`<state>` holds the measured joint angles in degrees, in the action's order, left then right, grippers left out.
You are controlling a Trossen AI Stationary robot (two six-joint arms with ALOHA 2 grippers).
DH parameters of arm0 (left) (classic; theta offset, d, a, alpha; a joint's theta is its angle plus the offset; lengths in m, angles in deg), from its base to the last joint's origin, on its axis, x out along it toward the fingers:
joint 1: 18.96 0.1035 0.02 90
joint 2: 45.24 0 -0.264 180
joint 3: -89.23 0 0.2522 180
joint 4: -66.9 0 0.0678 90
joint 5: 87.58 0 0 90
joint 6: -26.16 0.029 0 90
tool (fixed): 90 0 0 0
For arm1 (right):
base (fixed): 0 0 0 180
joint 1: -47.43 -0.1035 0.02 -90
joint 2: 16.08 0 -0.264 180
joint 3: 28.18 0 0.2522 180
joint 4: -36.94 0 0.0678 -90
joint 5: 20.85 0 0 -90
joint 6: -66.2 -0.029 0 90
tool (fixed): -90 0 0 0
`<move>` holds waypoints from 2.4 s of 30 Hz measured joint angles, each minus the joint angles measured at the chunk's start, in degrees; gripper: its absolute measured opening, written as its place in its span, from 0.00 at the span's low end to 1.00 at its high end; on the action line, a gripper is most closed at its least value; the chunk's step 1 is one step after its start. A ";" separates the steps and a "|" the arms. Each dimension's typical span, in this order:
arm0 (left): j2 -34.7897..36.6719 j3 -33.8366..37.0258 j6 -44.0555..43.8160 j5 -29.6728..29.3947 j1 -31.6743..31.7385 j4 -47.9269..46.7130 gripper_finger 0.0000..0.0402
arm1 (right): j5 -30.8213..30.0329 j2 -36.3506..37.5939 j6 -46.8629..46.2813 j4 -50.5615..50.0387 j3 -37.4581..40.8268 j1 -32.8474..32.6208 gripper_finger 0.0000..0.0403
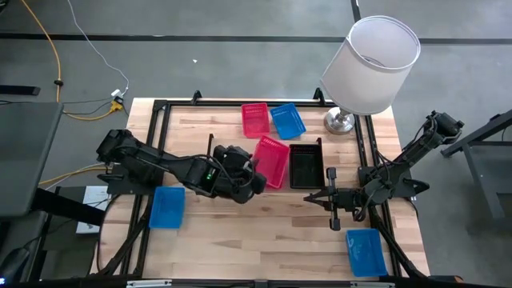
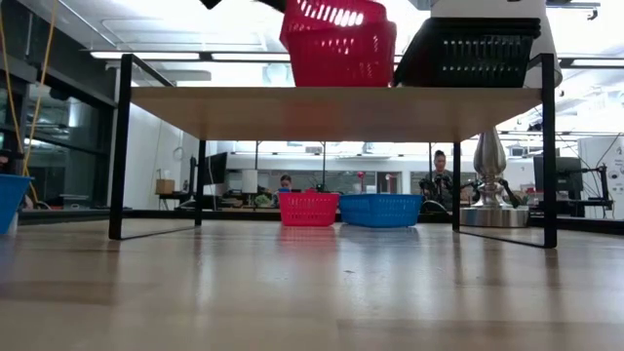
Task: Stack baskets on shelf by color
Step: Stack the bottom red bin on the red bin on the shelf
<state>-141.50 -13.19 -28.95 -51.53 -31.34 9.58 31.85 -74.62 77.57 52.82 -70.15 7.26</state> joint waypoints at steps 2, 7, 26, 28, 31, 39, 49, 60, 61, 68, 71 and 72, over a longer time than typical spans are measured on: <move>1.02 -0.11 1.38 -0.01 0.00 1.02 0.31 | 0.00 0.00 0.00 0.02 0.00 0.02 0.00; 3.36 0.04 7.03 2.20 0.00 0.78 0.33 | 0.00 0.00 0.00 0.00 0.00 0.02 0.00; 5.18 8.15 13.06 -2.03 -0.90 -2.29 0.01 | 0.24 0.00 -0.87 -0.28 0.00 0.01 0.00; 5.20 9.97 12.15 -1.99 -0.92 0.56 0.01 | 0.24 0.00 -0.81 -0.26 0.00 0.02 0.00; 5.13 11.52 12.22 -1.90 -0.96 4.45 0.00 | 0.24 0.00 -0.81 -0.28 0.00 0.02 0.00; 5.17 11.49 13.56 4.25 -1.33 10.60 0.00 | 0.24 0.00 -0.84 -0.28 0.00 0.02 0.00; 4.22 11.55 14.19 8.05 -1.31 10.70 0.00 | 0.22 0.00 -0.85 -0.28 0.00 0.02 0.00; 6.66 11.43 25.30 2.80 -1.18 9.83 0.00 | 0.22 0.00 -0.44 -0.33 0.00 0.01 0.00; 6.67 11.44 24.80 2.80 -1.18 8.39 0.00 | 0.22 0.00 -0.55 -0.57 0.00 0.02 0.00; 6.66 12.35 17.83 7.56 -1.53 0.72 0.00 | 0.22 0.00 -0.44 -0.74 0.00 0.00 0.00; 6.62 14.58 17.77 13.28 -1.55 2.60 0.00 | 0.22 0.00 -0.44 -0.74 0.00 0.02 0.00; 6.62 15.37 17.77 14.91 -1.46 3.40 0.00 | 0.22 0.00 -0.47 -0.74 0.00 0.02 0.00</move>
<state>-134.88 2.18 -11.18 -36.62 -32.80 12.98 32.07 -74.62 77.10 52.08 -70.15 7.28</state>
